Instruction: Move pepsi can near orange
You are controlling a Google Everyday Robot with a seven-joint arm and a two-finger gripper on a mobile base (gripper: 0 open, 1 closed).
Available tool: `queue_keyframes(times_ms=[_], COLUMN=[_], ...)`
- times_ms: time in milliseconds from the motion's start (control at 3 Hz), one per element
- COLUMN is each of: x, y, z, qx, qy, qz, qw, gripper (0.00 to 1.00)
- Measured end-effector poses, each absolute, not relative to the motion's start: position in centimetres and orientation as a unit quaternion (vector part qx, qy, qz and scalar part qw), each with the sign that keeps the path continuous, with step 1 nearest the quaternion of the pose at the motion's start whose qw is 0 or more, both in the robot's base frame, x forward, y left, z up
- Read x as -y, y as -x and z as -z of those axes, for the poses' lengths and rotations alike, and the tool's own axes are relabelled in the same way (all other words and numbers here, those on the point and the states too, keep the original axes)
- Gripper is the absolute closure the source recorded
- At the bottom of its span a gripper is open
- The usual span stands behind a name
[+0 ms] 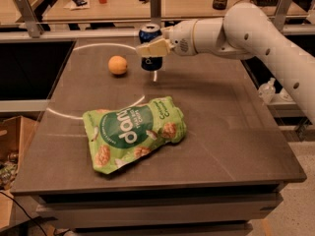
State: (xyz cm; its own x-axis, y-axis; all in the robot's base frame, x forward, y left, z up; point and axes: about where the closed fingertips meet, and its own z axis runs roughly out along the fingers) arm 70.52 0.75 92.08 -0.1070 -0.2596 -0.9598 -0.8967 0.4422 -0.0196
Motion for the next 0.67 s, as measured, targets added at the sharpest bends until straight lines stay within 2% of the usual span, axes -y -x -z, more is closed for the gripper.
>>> queue_keyframes(times_ms=[667], x=[-3.8], y=[-70.6], z=[-91.1], qx=[-0.663], qy=[0.432], qz=[-0.331], qw=[0.514], gripper=[1.0])
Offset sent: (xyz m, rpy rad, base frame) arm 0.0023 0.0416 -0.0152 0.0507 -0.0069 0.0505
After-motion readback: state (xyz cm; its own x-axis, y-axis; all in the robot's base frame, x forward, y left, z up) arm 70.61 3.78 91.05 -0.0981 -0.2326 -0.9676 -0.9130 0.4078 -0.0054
